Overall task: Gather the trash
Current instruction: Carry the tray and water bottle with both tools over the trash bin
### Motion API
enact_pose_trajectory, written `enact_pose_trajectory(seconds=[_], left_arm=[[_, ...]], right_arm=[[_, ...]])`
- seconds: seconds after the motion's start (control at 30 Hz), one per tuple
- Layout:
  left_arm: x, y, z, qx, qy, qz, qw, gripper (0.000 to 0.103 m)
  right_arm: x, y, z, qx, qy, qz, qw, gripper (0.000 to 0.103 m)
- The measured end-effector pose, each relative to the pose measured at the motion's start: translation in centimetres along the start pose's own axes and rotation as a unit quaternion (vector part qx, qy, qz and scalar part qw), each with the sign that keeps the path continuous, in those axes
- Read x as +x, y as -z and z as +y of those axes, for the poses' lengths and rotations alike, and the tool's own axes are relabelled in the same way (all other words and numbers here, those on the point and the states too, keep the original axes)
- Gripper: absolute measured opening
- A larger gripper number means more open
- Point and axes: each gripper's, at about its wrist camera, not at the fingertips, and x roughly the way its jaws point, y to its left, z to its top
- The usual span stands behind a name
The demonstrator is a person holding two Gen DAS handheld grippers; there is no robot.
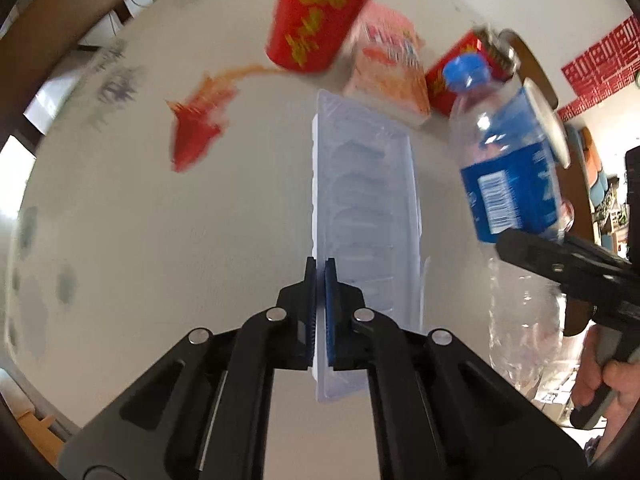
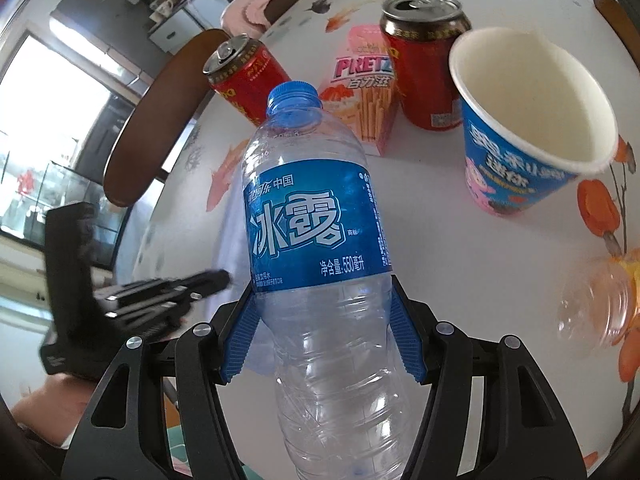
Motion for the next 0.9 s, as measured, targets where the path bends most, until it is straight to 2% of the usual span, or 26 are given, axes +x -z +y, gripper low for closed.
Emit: enact_pose_trajectory(seconds=[0.13,0.23,0.43,0.53,0.63,0.7,0.73,0.83,0.9], left_arm=[[-3.4,0.2,3.4,-0.039,-0.004,-0.032,0.9987,0.001],[-6.1,0.2,7.0,-0.072,-0.016,-0.057,0.9957,0.001],[-11.5,3.5,16.2,-0.157,-0.061,-0.099,0.9807,0.001],[-14.7,7.0,22.0,-0.207,-0.082,-0.114,0.9683,0.001],[-16.8,11.5,27.9,-0.264,-0.102,-0.121,0.9516,0.002],[-17.7,15.2,32.2,-0.309,-0.114,-0.12,0.9365,0.001],[-17.8,16.4,33.6,-0.324,-0.119,-0.119,0.931,0.001],[-17.2,21.6,39.3,-0.384,-0.132,-0.109,0.9072,0.002],[-15.9,24.2,42.3,-0.411,-0.137,-0.094,0.8963,0.002]], right_arm=[[0.6,-0.8,2.4,-0.026,-0.012,0.006,1.0,0.062],[2.1,-1.8,6.3,-0.063,-0.026,0.017,0.998,0.062],[7.2,-2.4,18.2,-0.156,-0.071,0.057,0.983,0.062],[10.4,-1.5,26.0,-0.207,-0.1,0.085,0.97,0.062],[13.8,0.3,33.7,-0.254,-0.126,0.118,0.952,0.062],[16.5,2.2,39.1,-0.285,-0.141,0.143,0.937,0.062],[17.6,2.8,40.9,-0.294,-0.144,0.153,0.932,0.062],[21.8,6.6,47.0,-0.32,-0.149,0.194,0.915,0.062],[25.0,9.1,50.1,-0.329,-0.147,0.22,0.906,0.062]])
